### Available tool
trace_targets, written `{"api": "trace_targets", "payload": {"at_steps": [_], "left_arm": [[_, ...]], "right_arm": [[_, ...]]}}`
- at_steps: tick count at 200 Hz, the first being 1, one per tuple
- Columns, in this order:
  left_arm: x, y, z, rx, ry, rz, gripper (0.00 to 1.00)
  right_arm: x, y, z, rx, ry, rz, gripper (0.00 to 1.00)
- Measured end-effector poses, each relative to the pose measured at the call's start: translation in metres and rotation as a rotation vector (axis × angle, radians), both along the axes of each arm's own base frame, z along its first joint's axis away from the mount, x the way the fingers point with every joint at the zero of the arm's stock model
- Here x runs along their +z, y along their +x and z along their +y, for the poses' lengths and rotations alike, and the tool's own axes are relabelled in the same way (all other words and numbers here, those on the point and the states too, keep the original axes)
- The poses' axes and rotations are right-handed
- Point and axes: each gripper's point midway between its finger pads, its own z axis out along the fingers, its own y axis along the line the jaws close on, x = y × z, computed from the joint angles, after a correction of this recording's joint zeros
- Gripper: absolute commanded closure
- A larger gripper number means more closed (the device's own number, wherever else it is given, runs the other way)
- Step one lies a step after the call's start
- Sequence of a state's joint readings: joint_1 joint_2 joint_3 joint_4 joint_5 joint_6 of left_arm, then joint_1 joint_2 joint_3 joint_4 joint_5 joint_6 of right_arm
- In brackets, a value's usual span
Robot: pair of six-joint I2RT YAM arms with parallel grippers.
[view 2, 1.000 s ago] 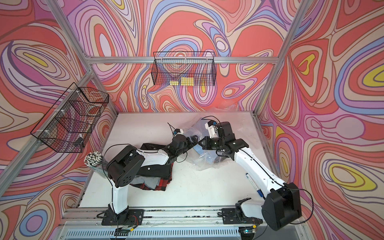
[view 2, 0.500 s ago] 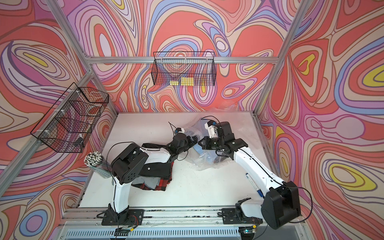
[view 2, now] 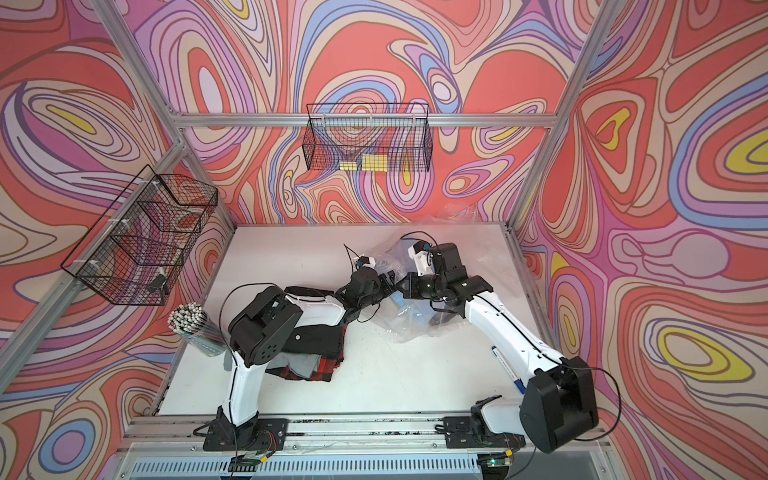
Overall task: Take the shirt out of the vacuum bag
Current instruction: Take out the shirt from the vacuum bag.
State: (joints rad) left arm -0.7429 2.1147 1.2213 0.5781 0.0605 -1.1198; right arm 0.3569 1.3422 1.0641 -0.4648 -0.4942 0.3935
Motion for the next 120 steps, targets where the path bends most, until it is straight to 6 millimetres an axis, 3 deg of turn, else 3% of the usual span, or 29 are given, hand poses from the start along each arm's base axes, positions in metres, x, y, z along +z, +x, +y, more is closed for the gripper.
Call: {"api": "trace_targets", "payload": {"at_steps": [75, 85, 106, 120], "left_arm": [[0.0, 0.002, -0.013, -0.053, -0.007, -0.008, 0.68], [0.001, 0.003, -0.013, -0.056, -0.014, -0.01, 0.63], [0.001, 0.002, -0.012, -0.065, -0.024, -0.007, 0.28], [-0.003, -0.004, -0.004, -0.056, -0.018, 0.005, 0.17]], "right_arm": [[0.002, 0.002, 0.001, 0.0, 0.001, -0.003, 1.0], [0.002, 0.003, 0.001, 0.0, 0.001, -0.004, 1.0], [0.002, 0.003, 0.001, 0.0, 0.001, -0.004, 1.0], [0.002, 0.003, 0.001, 0.0, 0.001, -0.005, 1.0]]}}
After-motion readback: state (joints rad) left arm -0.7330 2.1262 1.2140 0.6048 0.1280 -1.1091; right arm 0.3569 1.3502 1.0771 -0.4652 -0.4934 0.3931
